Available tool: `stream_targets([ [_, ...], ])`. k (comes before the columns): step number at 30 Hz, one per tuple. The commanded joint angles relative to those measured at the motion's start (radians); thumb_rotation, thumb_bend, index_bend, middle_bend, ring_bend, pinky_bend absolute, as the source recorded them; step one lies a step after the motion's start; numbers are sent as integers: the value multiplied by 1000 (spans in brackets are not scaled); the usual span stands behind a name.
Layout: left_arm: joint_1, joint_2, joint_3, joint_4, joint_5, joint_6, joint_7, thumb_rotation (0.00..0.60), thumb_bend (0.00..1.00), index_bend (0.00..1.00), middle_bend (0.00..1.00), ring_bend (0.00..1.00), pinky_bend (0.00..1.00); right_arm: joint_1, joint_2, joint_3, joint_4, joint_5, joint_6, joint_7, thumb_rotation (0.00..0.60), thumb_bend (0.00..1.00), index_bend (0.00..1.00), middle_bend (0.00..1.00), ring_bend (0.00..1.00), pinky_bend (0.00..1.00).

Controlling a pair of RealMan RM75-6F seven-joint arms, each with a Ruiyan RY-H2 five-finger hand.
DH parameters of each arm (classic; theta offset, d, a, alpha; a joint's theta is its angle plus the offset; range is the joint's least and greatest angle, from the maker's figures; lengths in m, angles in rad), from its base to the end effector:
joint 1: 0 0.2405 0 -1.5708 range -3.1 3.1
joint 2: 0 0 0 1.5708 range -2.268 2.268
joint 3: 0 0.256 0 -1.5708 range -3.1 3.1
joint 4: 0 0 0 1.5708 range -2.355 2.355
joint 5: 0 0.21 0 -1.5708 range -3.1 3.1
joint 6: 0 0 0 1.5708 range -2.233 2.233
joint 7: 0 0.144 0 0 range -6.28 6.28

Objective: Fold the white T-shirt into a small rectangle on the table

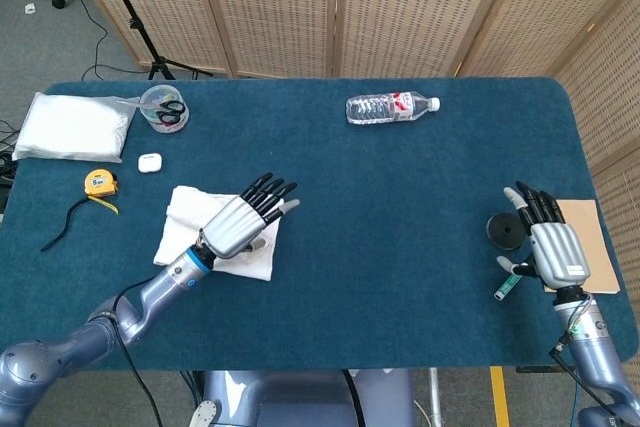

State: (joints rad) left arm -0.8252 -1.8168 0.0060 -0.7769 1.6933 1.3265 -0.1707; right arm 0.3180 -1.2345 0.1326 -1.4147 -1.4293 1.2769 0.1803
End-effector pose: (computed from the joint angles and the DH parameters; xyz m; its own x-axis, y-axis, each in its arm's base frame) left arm -0.1439 0.3586 -0.0405 0.4498 -0.1010 0.8874 0.5664 -0.7359 -0.3709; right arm -0.3001 -0.2754 0.1314 0.2883 -0.0389 0.9567 -0.9521 -0.1177 0.2821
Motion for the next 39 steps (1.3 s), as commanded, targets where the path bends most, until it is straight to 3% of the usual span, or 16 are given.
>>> stream_targets([
  [1,8,69,-33,-74,-29,16,-16,600,120,0,0,0,0,1,-1,-2,-1,-3,-1,-3,600,0,0,0,0,0],
  [6,32,141,-35,-151,-53,3,-65,600,120,0,0,0,0,2,-2,-4,-1,-7,-1,-5,600,0,0,0,0,0],
  [12,79,192,18,-176,-49,-26,-79,600,122,0,0,0,0,2,0,-4,-4,-8,0,-6,600,0,0,0,0,0],
  [22,73,92,40,-110,-13,-67,-69,600,133,0,0,0,0,3,-3,-6,-7,-5,-4,-16,600,0,0,0,0,0],
  [30,78,43,74,-126,24,-73,-75,600,134,0,0,0,0,3,-1,-5,-6,-2,-6,-11,600,0,0,0,0,0],
  [39,92,104,20,-182,8,1,-75,600,135,0,0,0,0,3,2,-6,-7,-5,-7,-5,600,0,0,0,0,0],
])
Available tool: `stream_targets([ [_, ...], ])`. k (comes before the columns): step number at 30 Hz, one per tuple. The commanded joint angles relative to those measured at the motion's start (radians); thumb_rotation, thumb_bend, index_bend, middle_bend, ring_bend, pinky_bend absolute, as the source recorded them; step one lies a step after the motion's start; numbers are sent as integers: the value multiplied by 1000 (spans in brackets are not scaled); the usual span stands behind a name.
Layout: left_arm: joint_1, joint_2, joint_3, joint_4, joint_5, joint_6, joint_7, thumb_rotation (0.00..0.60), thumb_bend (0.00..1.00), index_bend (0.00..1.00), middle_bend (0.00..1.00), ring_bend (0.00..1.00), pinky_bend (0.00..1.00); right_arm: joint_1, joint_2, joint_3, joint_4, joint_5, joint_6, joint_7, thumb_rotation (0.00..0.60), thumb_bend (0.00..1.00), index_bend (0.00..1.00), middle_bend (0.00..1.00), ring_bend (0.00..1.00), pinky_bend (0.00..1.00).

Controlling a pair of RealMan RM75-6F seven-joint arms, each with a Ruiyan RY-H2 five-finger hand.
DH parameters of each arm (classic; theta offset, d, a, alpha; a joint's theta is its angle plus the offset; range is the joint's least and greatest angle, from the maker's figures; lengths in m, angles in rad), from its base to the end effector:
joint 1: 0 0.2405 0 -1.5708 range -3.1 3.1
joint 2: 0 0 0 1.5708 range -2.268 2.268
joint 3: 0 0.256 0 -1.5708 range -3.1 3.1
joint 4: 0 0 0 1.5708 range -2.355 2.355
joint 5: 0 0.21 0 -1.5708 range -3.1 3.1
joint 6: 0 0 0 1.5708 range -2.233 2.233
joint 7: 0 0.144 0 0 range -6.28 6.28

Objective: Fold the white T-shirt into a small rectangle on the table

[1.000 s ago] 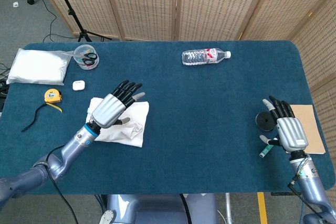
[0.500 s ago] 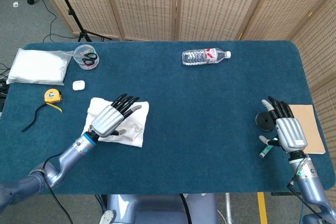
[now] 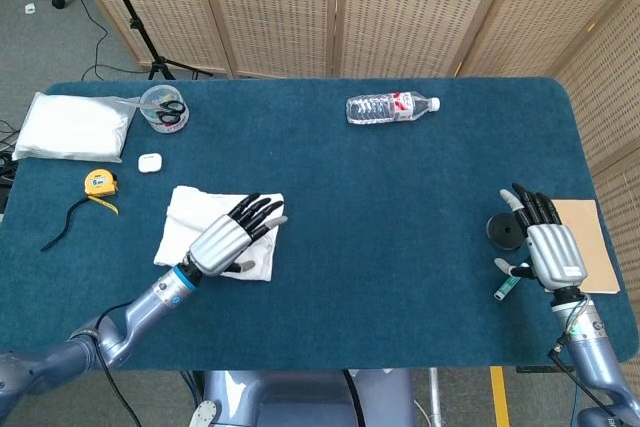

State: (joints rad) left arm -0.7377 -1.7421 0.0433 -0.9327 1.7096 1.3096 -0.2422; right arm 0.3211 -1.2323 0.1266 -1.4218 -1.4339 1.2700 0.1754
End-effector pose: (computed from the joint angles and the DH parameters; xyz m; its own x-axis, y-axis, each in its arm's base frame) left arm -0.1691 0.3274 -0.0382 0.3945 0.0726 0.9160 0.6573 -0.7189 -0.2262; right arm -0.2986 -0.2746 0.1292 0.2925 -0.0520 0.9548 -0.9505 -0.1249 0.2844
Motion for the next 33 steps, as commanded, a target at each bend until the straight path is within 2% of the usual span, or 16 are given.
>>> stream_targets([
  [1,6,44,-21,-36,-11,24,-3,600,135,0,0,0,0,0,0,0,0,0,-1,1,600,0,0,0,0,0],
  [5,20,108,-47,-57,-55,8,-11,600,136,0,0,0,0,0,1,0,-1,0,1,2,600,0,0,0,0,0],
  [9,18,173,-75,-87,-113,-52,-33,600,149,17,0,0,0,1,0,-1,0,1,-3,0,600,0,0,0,0,0],
  [13,-27,324,-124,-236,-249,-271,43,600,203,179,0,0,0,4,-5,-3,3,4,-11,-9,600,0,0,0,0,0],
  [17,-82,416,-162,-344,-380,-461,142,600,293,302,0,0,0,4,-9,-4,2,6,-13,-19,600,0,0,0,0,0],
  [19,-114,440,-181,-360,-461,-551,200,600,314,374,0,0,0,3,-9,-4,0,7,-12,-24,600,0,0,0,0,0],
  [22,-147,442,-203,-354,-567,-624,267,600,333,490,0,0,0,3,-10,-5,-1,8,-14,-29,600,0,0,0,0,0],
  [23,-158,440,-208,-346,-601,-646,284,600,340,498,0,0,0,4,-11,-6,0,9,-15,-30,600,0,0,0,0,0],
  [29,-209,406,-193,-280,-763,-734,396,600,336,493,0,0,0,5,-12,-5,0,13,-19,-31,600,0,0,0,0,0],
  [33,-234,370,-173,-235,-843,-773,439,600,329,428,0,0,0,4,-11,-4,2,15,-20,-28,600,0,0,0,0,0],
])
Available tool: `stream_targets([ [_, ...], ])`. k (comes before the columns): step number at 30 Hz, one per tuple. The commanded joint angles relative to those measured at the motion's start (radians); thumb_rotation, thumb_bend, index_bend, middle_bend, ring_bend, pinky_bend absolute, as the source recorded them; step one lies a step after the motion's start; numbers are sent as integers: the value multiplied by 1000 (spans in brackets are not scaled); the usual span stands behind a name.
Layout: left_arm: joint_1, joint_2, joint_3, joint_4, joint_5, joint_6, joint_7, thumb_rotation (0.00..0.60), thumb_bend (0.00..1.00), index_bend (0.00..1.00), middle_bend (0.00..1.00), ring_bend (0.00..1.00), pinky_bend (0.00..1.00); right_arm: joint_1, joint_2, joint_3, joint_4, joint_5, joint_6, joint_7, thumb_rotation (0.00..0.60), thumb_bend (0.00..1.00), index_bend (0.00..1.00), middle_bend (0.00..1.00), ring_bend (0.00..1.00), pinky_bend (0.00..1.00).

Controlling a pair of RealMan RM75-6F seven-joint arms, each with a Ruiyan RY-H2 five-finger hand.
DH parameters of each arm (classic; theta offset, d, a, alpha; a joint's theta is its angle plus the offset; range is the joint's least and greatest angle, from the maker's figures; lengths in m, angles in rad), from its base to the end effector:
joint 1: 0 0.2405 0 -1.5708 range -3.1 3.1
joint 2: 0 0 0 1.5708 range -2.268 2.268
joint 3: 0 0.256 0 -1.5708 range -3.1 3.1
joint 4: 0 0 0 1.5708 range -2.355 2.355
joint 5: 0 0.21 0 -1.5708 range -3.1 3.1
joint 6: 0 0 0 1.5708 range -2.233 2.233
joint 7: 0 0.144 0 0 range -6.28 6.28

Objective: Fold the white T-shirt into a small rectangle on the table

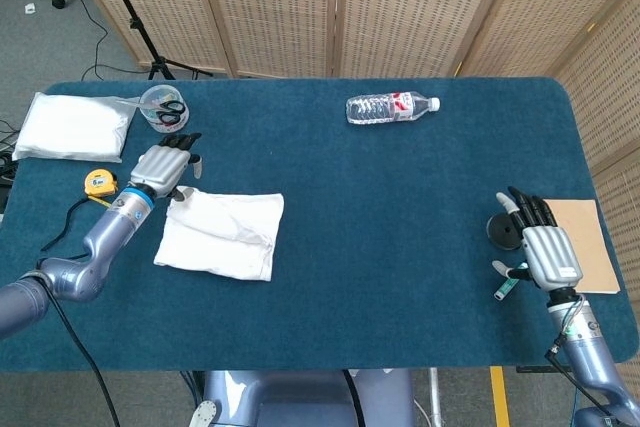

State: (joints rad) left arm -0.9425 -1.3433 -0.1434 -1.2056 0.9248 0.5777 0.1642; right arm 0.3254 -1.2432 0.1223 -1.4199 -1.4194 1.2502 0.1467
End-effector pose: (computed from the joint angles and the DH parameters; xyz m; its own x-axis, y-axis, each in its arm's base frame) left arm -0.1926 0.4418 0.0621 0.5454 0.3721 0.7511 0.8382 -0.2420 -0.4887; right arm -0.3002 -0.2749 0.1230 0.3104 -0.0718 0.9479 -0.9466 -0.1143 0.3014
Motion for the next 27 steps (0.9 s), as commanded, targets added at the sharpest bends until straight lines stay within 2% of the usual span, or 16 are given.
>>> stream_targets([
  [1,-34,-36,18,45,-70,-50,38,600,324,403,0,0,0,0,0,0,0,0,0,0,600,0,0,0,0,0],
  [11,-77,-89,51,100,-176,-93,82,600,317,381,0,0,0,-1,2,1,-1,1,0,3,600,0,0,0,0,0],
  [18,-91,-90,72,96,-202,-91,97,600,326,393,0,0,0,-1,4,3,0,3,0,10,600,0,0,0,0,0],
  [27,-87,-94,88,80,-210,-70,94,600,331,499,0,0,0,-1,4,3,2,2,0,13,600,0,0,0,0,0],
])
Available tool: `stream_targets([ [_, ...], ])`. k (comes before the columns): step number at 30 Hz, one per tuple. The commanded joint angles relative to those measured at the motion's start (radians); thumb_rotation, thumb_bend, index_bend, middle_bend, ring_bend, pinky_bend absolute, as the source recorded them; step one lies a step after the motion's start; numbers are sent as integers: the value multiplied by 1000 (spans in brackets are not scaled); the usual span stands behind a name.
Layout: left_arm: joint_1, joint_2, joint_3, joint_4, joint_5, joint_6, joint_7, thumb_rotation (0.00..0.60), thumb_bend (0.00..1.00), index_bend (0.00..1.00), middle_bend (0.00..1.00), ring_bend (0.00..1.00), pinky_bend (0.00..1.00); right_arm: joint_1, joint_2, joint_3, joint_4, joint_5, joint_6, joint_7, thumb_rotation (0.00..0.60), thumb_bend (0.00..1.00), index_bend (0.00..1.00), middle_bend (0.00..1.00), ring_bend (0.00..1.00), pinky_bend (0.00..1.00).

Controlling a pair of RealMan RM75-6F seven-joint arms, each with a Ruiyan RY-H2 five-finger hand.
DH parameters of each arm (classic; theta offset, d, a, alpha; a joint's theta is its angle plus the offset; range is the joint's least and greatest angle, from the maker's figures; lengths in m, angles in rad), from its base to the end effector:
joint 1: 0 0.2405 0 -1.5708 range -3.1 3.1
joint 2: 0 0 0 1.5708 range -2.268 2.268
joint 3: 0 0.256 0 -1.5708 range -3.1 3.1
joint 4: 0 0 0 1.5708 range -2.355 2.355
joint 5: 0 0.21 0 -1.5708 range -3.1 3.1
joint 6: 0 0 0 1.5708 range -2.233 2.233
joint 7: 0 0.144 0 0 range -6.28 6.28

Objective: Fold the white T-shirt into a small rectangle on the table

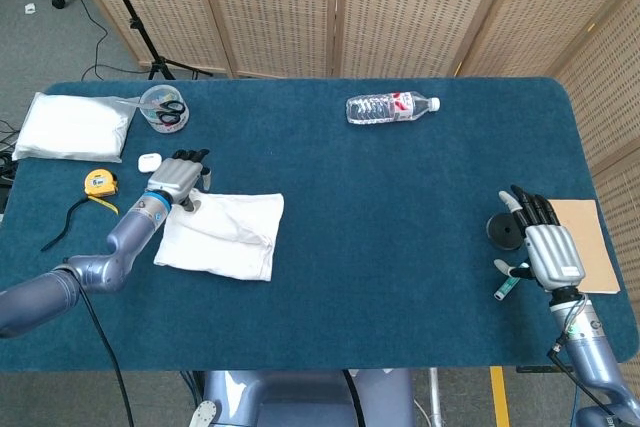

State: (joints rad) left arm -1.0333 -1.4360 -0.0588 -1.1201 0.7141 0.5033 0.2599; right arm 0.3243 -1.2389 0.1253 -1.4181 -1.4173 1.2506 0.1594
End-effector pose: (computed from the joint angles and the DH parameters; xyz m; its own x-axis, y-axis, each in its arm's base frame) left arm -0.1940 0.4463 0.0269 0.5441 0.4751 0.6915 0.8331 -0.2083 -0.5124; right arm -0.3012 -0.2755 0.1255 0.3023 -0.0682 0.9508 -0.9495 -0.1097 0.2940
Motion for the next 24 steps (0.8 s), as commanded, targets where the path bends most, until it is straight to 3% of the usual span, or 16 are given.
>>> stream_targets([
  [1,4,-1,4,-7,0,5,-4,600,331,501,0,0,0,0,0,0,0,0,-1,1,600,0,0,0,0,0],
  [12,10,-18,8,12,-2,20,-7,600,334,553,0,0,0,0,0,-2,-2,-2,0,-2,600,0,0,0,0,0],
  [24,7,-44,12,50,-3,25,6,600,476,596,0,0,0,0,-1,-2,-1,-2,-1,-3,600,0,0,0,0,0],
])
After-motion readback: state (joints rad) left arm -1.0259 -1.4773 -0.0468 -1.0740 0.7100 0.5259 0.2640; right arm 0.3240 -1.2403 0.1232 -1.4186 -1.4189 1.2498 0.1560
